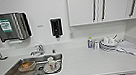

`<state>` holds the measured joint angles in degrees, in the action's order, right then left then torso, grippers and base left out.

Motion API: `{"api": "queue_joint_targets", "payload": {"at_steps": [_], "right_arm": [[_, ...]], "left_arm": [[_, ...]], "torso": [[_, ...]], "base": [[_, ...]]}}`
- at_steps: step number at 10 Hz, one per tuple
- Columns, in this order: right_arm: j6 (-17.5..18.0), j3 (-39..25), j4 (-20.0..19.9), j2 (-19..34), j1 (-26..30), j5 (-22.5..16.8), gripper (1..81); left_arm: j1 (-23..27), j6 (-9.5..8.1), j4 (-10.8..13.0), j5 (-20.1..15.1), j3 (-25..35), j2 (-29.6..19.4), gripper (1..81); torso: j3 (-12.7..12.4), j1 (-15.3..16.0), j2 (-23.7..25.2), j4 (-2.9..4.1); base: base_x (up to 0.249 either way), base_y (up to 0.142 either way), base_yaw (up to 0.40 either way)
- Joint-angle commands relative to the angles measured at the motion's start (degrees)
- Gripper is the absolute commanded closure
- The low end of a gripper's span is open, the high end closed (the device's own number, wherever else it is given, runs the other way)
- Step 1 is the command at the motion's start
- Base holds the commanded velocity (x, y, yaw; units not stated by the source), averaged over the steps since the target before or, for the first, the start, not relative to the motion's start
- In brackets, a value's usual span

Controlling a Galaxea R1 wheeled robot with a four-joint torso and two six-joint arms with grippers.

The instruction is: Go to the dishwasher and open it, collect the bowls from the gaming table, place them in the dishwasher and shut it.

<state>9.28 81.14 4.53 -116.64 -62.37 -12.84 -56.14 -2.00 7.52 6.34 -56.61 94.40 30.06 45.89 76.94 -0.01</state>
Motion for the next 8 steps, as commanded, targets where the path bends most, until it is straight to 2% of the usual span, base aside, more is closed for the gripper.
{"api": "queue_joint_targets", "payload": {"at_steps": [1, 3, 5, 8], "right_arm": [[4.8, -2.2, -2.9, 2.3, 12.2, -10.8, 1.0], [8.2, -3.9, -3.0, 1.8, 18.2, -13.6, 1.0], [14.0, -6.5, -2.3, 1.0, 23.8, -17.8, 1.0], [23.1, -5.6, -1.9, -2.6, 29.1, -22.4, 1.0]], "left_arm": [[5.5, 0.24, 0.7, -0.4, 0.2, -0.6, 1.0], [6.2, -0.02, 0.2, -0.2, -0.5, -0.4, 1.0], [6.4, -0.11, 0.2, -0.4, -0.8, 0.2, 1.0], [6.5, -0.11, 0.1, -0.2, -1.0, 0.8, 1.0]], "torso": [[0.0, 0.0, 0.0, 0.0], [0.0, 0.0, 0.0, 0.0], [0.0, 0.0, 0.0, 0.0], [0.0, 0.0, 0.0, 0.0]], "base": [[0.0, 0.0, 0.0], [0.0, 0.0, 0.0], [0.0, 0.0, 0.0], [0.0, 0.0, 0.0]]}}
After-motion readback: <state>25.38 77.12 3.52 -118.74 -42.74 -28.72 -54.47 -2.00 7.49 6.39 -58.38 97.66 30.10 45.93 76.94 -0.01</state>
